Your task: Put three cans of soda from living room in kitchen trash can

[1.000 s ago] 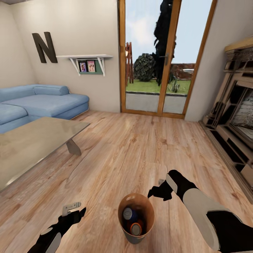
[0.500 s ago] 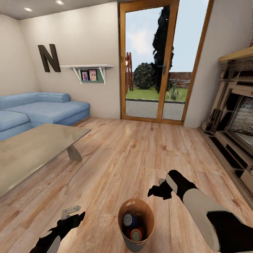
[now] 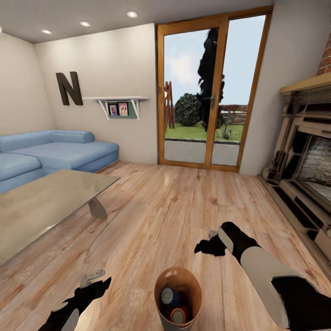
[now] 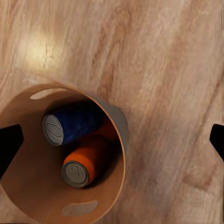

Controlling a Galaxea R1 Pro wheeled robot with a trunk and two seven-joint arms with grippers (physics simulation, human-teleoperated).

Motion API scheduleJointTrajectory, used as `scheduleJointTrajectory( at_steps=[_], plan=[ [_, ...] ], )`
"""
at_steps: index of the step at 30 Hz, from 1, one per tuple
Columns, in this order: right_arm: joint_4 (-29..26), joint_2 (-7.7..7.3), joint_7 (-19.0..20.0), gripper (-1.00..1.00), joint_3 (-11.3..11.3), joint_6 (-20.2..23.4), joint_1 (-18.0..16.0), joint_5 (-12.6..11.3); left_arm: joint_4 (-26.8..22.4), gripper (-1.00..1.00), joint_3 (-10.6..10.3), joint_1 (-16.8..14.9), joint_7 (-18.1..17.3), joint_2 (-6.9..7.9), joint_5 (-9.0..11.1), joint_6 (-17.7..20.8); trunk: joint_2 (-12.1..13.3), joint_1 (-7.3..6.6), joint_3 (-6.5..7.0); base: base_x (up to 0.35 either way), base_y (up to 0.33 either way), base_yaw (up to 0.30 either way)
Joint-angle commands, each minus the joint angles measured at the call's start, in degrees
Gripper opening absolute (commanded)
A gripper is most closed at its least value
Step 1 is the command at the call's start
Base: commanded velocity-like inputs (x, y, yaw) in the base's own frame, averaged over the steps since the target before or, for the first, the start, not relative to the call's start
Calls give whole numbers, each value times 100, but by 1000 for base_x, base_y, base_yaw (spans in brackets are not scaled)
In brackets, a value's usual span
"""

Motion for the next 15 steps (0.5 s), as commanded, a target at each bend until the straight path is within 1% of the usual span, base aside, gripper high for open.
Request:
scheduleJointTrajectory(
  at_steps=[1,4,7,9,10,15],
  plan=[
    [-4,-3,0,100,13,-43,1,2,0,100,0,0,0,-1,0,0,2,-2,23,0,0,0],
    [-33,-9,0,100,48,-116,11,4,0,100,0,0,0,-1,0,0,6,-10,89,0,0,0],
    [-122,-19,0,100,146,-278,55,6,0,100,0,0,-4,0,0,0,10,-18,156,0,0,0],
    [-269,-29,4,100,297,-532,149,7,1,100,0,0,-6,-1,0,0,13,-23,200,0,0,0],
    [-269,-29,4,100,297,-532,149,7,1,100,0,0,-6,-1,0,0,14,-25,222,0,0,0],
    [-636,-41,-7,100,604,-966,370,18,1,100,0,0,-8,0,0,0,21,-38,333,0,0,0]
  ],
)
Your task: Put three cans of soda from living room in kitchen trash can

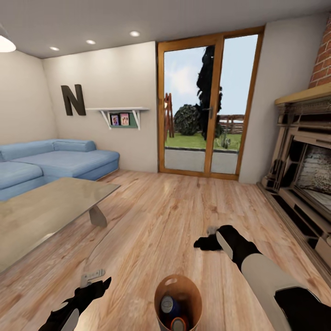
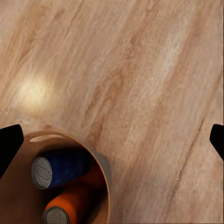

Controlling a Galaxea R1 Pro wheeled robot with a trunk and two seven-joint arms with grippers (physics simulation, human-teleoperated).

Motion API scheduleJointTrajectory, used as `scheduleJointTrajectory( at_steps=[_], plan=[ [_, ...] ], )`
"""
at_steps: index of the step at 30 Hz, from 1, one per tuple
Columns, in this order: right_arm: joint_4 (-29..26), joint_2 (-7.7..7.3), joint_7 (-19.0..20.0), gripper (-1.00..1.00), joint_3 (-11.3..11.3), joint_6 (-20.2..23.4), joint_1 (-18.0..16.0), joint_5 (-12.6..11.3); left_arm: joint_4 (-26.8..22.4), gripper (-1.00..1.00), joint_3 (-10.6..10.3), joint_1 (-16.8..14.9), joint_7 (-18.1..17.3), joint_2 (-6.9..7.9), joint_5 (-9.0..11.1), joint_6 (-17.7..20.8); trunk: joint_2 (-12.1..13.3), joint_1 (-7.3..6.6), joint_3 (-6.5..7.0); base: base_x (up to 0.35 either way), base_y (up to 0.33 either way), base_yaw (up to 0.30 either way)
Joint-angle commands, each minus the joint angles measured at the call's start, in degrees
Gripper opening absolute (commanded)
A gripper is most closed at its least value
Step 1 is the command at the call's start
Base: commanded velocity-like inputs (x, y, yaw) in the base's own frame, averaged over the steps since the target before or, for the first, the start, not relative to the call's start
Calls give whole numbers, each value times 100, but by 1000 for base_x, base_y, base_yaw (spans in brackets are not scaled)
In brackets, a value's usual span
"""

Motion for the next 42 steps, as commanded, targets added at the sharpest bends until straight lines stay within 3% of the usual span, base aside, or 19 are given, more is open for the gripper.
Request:
scheduleJointTrajectory(
  at_steps=[1,3,4,8,12,13,16,24,27,28,42],
  plan=[
    [-97,-2,-8,100,54,-97,55,4,0,100,0,0,0,1,0,0,2,-2,23,0,0,0],
    [-297,-21,-21,100,139,-311,172,6,0,100,0,0,0,2,0,0,5,-7,67,0,0,0],
    [-606,-141,-22,100,222,-702,377,8,0,100,0,0,-1,3,0,0,6,-10,89,0,0,0],
    [-991,-396,-8,100,297,-1319,709,9,0,100,0,0,-1,3,0,0,11,-20,178,0,0,0],
    [-1211,-657,1,100,333,-2010,1116,9,4,100,0,0,4,3,0,-1,17,-31,267,0,0,0],
    [-1275,-777,5,100,343,-2368,1312,8,6,100,0,0,5,2,-3,-3,55,-52,285,0,0,0],
    [-1331,-930,26,100,349,-2858,1544,4,7,100,0,0,7,3,-6,-6,175,-118,339,0,0,0],
    [-1379,-1200,161,100,347,-3520,1992,2,9,100,0,0,8,3,-7,-8,496,-293,482,0,0,0],
    [-1380,-1241,182,100,344,-3816,2143,1,13,100,-4,0,8,-1,-5,-13,617,-359,536,0,0,0],
    [-1381,-1263,188,100,342,-4239,2321,-3,16,100,-12,0,8,-3,-7,-32,657,-381,554,0,0,0],
    [-1343,-1271,110,100,279,-5101,3027,-30,18,100,-17,0,8,-5,-17,-195,1218,-689,805,0,0,0]
  ],
)
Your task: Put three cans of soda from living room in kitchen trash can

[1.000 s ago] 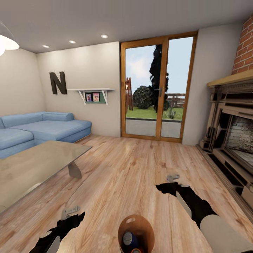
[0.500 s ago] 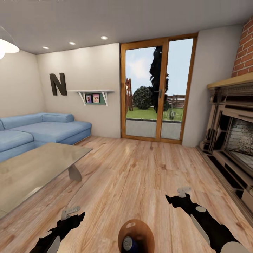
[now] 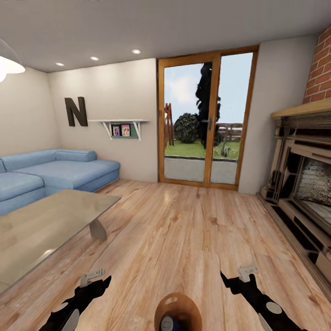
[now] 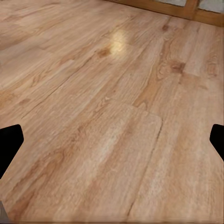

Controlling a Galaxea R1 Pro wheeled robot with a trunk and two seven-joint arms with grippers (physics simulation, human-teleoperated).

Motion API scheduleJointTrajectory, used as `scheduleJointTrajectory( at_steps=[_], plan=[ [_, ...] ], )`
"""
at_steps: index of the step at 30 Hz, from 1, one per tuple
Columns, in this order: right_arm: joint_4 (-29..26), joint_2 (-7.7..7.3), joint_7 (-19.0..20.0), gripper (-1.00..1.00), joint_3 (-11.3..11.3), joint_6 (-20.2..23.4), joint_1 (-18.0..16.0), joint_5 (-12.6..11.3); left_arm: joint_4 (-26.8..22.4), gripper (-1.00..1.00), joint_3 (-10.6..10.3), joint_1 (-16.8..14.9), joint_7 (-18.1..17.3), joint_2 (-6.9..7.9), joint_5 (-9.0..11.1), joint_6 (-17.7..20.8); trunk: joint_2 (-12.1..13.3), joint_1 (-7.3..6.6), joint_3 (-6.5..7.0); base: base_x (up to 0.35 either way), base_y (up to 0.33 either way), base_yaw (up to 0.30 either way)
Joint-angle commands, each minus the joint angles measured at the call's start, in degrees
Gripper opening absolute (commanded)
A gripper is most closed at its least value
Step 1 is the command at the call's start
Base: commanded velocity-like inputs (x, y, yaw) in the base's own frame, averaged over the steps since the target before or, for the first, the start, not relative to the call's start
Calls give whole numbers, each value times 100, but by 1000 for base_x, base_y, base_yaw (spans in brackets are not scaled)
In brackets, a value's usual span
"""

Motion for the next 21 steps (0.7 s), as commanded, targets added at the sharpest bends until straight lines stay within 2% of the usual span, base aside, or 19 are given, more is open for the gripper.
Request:
scheduleJointTrajectory(
  at_steps=[1,9,15,21],
  plan=[
    [35,-2,-19,100,-75,-156,132,-12,0,100,0,0,0,0,-1,-11,41,-23,19,0,0,0],
    [136,5,-32,100,-308,-287,216,-34,0,100,0,0,0,0,-1,-168,362,-198,162,0,0,0],
    [258,8,-33,100,-335,-550,222,-58,0,100,0,3,0,0,-1,-234,603,-330,270,0,0,0],
    [330,16,-33,100,-340,-635,223,-64,0,100,0,7,0,0,-6,-366,844,-462,378,0,0,0]
  ],
)
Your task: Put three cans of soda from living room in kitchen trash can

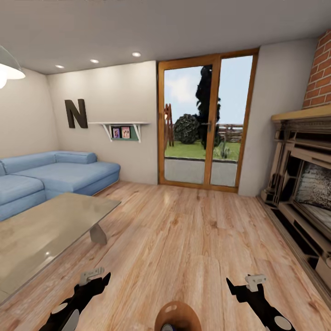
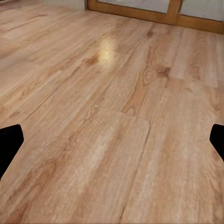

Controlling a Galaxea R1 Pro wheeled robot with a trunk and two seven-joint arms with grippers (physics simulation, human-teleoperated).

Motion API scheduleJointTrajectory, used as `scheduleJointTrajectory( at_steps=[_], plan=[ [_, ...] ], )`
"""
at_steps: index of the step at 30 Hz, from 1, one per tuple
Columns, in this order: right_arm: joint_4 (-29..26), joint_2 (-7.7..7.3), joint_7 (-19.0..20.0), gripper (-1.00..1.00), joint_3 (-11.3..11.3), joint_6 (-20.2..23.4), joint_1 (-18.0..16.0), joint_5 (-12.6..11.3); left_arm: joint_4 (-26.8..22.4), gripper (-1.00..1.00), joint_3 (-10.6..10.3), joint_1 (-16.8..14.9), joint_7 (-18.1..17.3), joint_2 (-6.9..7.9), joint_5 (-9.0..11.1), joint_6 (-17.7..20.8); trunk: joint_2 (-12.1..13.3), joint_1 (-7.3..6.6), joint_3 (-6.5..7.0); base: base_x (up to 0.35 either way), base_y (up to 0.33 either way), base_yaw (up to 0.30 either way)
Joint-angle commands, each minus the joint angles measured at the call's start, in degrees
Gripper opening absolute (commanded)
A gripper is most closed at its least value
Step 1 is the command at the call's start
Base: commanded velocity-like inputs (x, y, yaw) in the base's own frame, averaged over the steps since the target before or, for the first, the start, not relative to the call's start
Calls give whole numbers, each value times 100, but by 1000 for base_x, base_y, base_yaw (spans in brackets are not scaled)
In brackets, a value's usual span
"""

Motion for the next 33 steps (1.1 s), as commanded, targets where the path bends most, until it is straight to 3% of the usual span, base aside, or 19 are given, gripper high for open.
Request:
scheduleJointTrajectory(
  at_steps=[1,9,15,33],
  plan=[
    [7,2,0,100,0,-6,0,0,0,100,0,1,0,0,1,-17,41,-23,18,0,0,0],
    [234,15,0,100,-18,-29,1,-5,44,100,-19,2,0,-3,-3,-110,362,-198,162,0,0,0],
    [268,24,0,100,-19,-31,1,-1,366,100,-245,-6,0,-7,19,-352,603,-330,270,0,0,0],
    [451,49,0,100,-12,-30,1,-10,424,100,-289,-7,8,-9,23,-431,1325,-725,593,0,0,0]
  ],
)
